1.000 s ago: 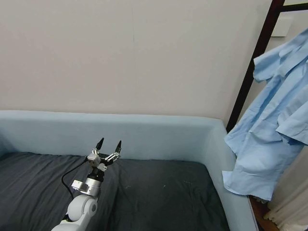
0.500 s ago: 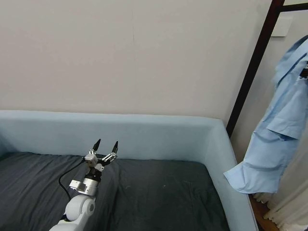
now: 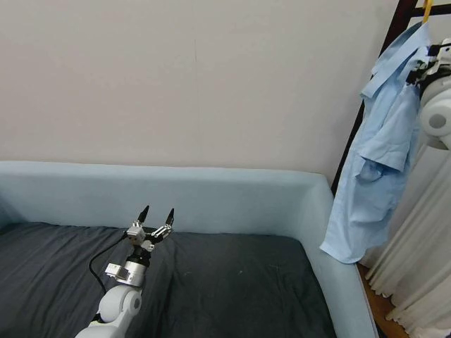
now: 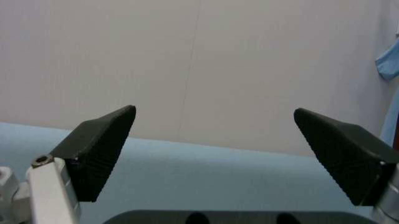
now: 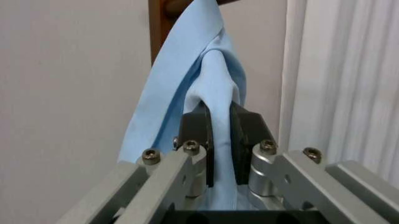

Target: Pick up the clothes from the sofa and hang them on the clothes hanger.

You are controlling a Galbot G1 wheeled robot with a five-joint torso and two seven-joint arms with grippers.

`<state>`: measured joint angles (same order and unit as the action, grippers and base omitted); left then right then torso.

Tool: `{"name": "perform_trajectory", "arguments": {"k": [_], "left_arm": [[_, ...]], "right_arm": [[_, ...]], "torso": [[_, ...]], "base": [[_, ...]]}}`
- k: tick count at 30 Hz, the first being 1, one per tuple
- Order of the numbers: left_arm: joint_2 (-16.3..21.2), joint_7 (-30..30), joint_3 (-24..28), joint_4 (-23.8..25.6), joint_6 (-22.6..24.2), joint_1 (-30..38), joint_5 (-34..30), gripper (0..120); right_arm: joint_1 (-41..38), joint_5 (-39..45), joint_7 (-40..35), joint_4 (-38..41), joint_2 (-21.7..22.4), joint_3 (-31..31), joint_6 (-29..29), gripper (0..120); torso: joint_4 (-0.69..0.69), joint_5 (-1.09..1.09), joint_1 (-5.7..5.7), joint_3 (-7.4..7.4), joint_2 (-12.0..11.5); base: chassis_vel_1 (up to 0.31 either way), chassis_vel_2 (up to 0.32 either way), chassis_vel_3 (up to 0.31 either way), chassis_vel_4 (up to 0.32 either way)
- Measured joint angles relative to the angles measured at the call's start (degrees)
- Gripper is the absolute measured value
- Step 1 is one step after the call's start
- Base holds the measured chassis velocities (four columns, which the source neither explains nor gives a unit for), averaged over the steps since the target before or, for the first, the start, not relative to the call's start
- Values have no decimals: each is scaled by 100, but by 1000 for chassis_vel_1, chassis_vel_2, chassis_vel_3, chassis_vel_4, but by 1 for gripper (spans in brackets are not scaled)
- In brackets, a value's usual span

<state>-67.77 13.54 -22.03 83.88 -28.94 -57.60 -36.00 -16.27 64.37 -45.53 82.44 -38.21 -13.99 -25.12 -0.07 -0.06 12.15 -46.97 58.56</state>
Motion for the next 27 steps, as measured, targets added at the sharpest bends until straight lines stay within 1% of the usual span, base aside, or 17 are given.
{"name": "perform_trajectory", "arguments": {"k": [7, 10, 13, 16, 23, 24, 25, 27], "left_arm": [[-35, -25, -53, 75, -19, -94, -4, 100], [-43, -25, -71, 103, -22, -120, -4, 100], [-49, -30, -132, 179, -27, -184, -7, 100], [-48, -36, -160, 210, -28, -208, -10, 100], [-61, -41, -207, 268, -31, -278, -12, 100], [-72, -42, -212, 278, -32, -294, -10, 100], [-72, -42, -212, 278, -32, -294, -10, 100], [-82, -42, -222, 315, -33, -338, -10, 100]], "right_arm": [[-407, 247, -425, -579, -408, -258, -47, 7], [-461, 335, -523, -708, -520, -277, -65, 7], [-585, 542, -779, -1023, -825, -280, -98, 7], [-618, 648, -872, -1137, -946, -256, -102, 7], [-587, 719, -900, -1165, -1029, -193, -98, 7], [-556, 685, -843, -1116, -1014, -166, -84, 12], [-556, 685, -843, -1116, -1014, -166, -84, 12], [-457, 529, -740, -939, -917, -123, -54, 20]], "torso": [[-1, 0, 0, 1, 0], [-1, 0, -1, 0, 1], [0, 0, 0, 0, 1], [0, 0, 0, 0, 1], [-2, 1, -1, 1, 1], [-2, 1, -1, 0, 1], [-2, 1, -1, 0, 1], [0, 1, 0, 0, 1]], "base": [[0, 0, 0, 0], [0, 0, 0, 0], [0, 0, 0, 0], [0, 0, 0, 0], [0, 0, 0, 0], [0, 0, 0, 0], [0, 0, 0, 0], [0, 0, 0, 0]]}}
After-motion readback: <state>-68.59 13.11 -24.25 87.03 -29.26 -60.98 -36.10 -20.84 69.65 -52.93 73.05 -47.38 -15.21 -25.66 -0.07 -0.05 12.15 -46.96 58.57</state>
